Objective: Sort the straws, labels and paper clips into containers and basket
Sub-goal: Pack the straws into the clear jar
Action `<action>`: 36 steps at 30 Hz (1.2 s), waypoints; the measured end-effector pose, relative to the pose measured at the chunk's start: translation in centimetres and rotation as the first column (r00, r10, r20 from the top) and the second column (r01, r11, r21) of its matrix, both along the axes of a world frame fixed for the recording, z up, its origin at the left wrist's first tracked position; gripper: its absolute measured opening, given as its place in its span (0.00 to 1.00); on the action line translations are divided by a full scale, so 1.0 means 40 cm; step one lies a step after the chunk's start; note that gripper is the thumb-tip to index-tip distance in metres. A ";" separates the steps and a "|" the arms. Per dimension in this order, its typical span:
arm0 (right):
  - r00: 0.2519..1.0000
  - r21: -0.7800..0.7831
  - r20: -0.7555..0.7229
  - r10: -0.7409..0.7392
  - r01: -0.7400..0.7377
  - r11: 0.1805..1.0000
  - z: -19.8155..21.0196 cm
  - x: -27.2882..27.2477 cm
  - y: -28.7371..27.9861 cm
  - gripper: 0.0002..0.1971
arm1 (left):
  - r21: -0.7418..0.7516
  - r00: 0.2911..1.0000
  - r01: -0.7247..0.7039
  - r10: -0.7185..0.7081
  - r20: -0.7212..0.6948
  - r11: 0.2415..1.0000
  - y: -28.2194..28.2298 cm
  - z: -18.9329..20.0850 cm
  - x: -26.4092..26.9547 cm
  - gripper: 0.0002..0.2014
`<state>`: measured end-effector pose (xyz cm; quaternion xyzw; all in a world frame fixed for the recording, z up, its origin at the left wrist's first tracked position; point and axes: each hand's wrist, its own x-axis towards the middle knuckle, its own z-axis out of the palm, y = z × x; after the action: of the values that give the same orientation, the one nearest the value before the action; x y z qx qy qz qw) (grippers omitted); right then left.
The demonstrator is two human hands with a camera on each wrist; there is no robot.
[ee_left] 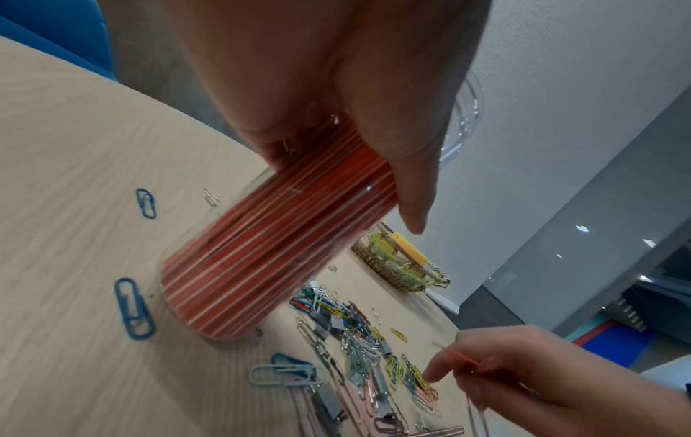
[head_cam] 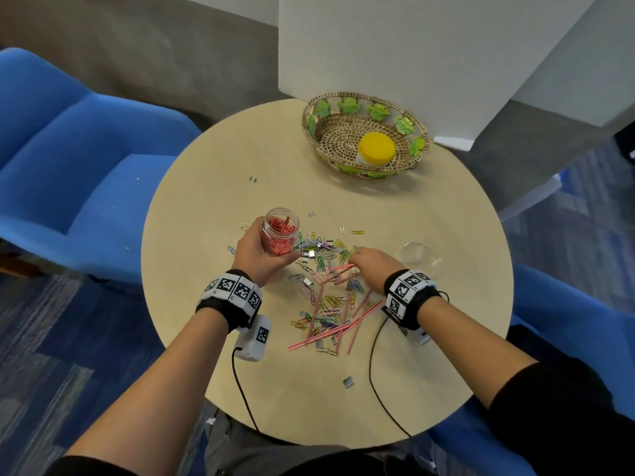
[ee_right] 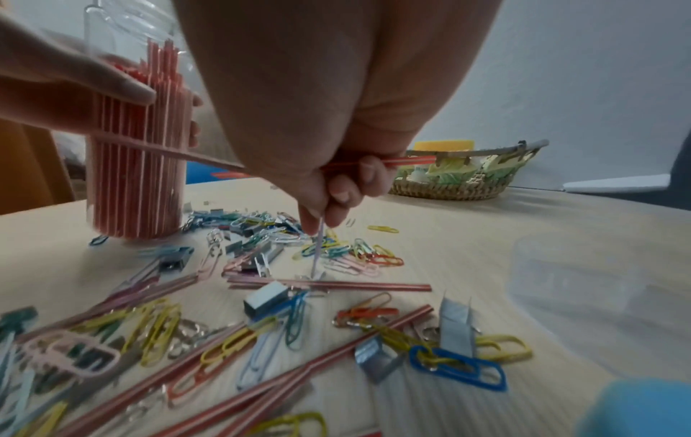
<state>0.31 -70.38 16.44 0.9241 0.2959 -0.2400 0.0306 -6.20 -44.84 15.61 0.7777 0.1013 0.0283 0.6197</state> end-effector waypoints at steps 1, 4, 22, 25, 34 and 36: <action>0.999 0.022 -0.007 -0.032 0.032 0.999 0.005 0.002 -0.006 0.25 | 0.006 1.000 0.003 -0.003 -0.002 1.000 0.000 0.000 0.000 0.36; 0.980 0.141 -0.028 -0.195 0.197 0.970 0.012 0.011 -0.031 0.22 | 0.007 1.000 0.010 -0.010 -0.002 1.000 0.002 -0.001 0.003 0.36; 0.502 0.355 -0.657 -0.562 0.864 0.357 -0.021 -0.010 -0.064 0.17 | 0.010 1.000 -0.007 0.007 -0.008 1.000 0.005 -0.004 0.009 0.36; 0.459 0.404 -0.724 -0.515 0.887 0.223 0.009 -0.014 -0.066 0.16 | 0.013 1.000 -0.002 0.002 -0.004 1.000 0.001 -0.004 0.007 0.34; 0.927 0.240 -0.322 -0.192 0.276 0.931 0.008 -0.092 -0.067 0.12 | 0.002 1.000 -0.021 0.021 -0.013 1.000 0.006 -0.002 0.009 0.36; 0.937 0.250 -0.299 -0.183 0.262 0.932 0.009 -0.101 -0.073 0.13 | -0.003 1.000 -0.023 0.023 -0.010 1.000 0.007 -0.004 0.008 0.37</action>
<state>-3.74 -73.31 16.80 0.9049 0.2214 -0.3206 -0.1713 -5.89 -44.56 15.47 0.7758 0.1132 0.0315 0.6199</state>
